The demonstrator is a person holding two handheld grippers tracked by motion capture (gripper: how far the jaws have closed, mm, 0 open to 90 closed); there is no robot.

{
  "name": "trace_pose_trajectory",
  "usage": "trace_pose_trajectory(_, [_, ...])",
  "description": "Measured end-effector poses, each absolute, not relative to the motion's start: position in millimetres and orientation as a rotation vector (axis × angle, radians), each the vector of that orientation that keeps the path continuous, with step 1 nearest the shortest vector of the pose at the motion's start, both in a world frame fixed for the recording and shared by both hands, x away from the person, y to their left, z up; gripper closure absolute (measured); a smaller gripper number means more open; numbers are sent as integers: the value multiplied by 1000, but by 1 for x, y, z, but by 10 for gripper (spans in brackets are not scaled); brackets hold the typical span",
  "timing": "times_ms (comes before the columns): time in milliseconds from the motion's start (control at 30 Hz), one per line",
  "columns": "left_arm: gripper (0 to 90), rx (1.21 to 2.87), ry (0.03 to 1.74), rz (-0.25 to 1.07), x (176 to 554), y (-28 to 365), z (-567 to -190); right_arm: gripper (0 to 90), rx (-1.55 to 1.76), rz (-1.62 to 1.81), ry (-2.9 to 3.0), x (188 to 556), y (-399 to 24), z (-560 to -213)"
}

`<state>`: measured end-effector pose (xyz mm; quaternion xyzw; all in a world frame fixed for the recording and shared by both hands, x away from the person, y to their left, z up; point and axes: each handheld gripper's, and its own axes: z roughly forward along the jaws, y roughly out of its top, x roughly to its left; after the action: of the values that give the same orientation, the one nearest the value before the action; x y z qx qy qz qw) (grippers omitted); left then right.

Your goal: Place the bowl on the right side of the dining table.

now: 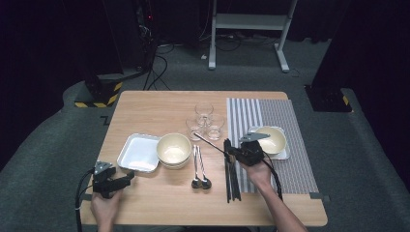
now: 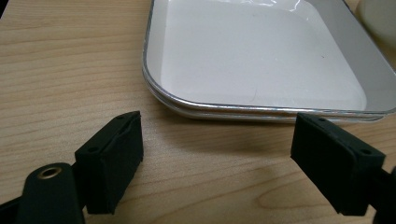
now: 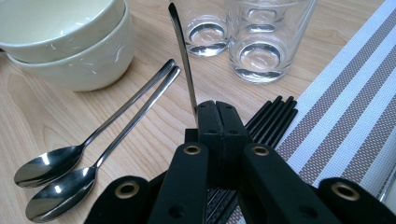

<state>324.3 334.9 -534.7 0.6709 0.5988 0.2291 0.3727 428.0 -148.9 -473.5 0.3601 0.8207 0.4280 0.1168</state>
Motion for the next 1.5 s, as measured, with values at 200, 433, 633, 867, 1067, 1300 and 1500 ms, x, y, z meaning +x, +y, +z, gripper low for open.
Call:
trace_pose_trajectory(200, [169,1730,1530,591,324,334,-535,900,1037,1252,2396,425,-154,-469])
trace_pose_trajectory(433, [170,1729,1531,591,324,334,-535,900,1057,1266,2367,424,-166,-465])
trace_pose_trajectory(633, [169,1730,1531,592,324,334,-535,900,1069,1279,2343,423,-175,-462])
trace_pose_trajectory(867, [170,1733,1531,592,324,334,-535,900,1087,1288,2319,422,-184,-459])
trace_pose_trajectory(1067, [170,1730,1532,593,324,334,-535,900,1095,1285,2304,422,-190,-457])
trace_pose_trajectory(1300, [171,1728,1533,593,324,334,-535,900,1113,1287,2274,423,-201,-451])
trace_pose_trajectory(1500, [171,1728,1534,594,324,334,-535,900,1131,1275,2255,425,-210,-448])
